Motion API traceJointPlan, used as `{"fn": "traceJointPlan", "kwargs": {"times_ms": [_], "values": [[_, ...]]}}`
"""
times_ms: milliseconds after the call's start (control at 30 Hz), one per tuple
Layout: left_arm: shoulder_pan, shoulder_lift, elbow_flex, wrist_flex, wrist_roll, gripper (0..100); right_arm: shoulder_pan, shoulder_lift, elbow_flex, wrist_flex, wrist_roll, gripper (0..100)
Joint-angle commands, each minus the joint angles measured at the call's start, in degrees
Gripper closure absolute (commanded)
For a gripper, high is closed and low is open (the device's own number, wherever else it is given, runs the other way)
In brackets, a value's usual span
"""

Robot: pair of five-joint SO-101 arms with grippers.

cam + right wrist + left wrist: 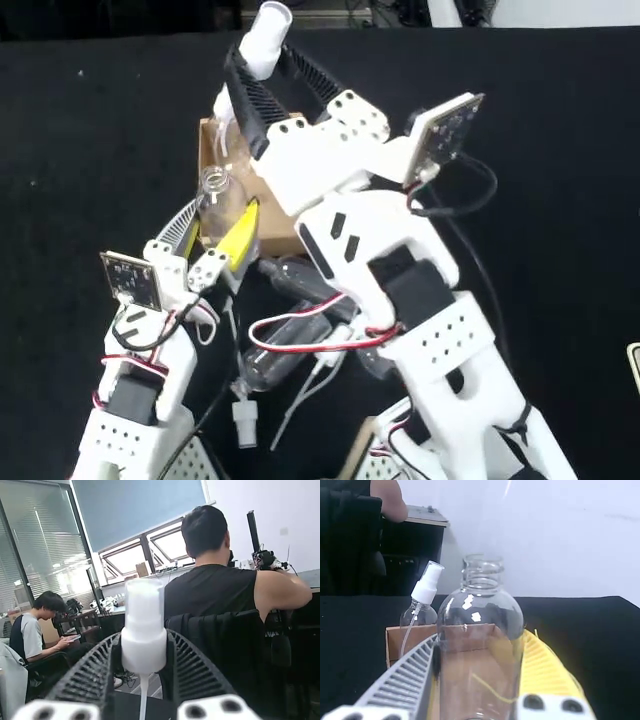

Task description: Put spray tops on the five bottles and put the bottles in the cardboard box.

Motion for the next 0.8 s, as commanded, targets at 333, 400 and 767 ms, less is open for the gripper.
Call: {"fn": "traceJointPlan", "kwargs": {"times_ms": [333,400,767], "values": [[0.57,-0.79,1.27,-1.23,0.62,88,-5.19,-0.13,-2.07,-1.93,-0.53,98.8],[0.48,-0.79,1.27,-1.23,0.62,88,-5.1,-0.04,-1.8,-1.23,-0.53,98.8],[0.31,-0.79,1.27,-1.23,0.62,88,-3.87,-0.22,-1.45,2.11,5.45,98.8]]}}
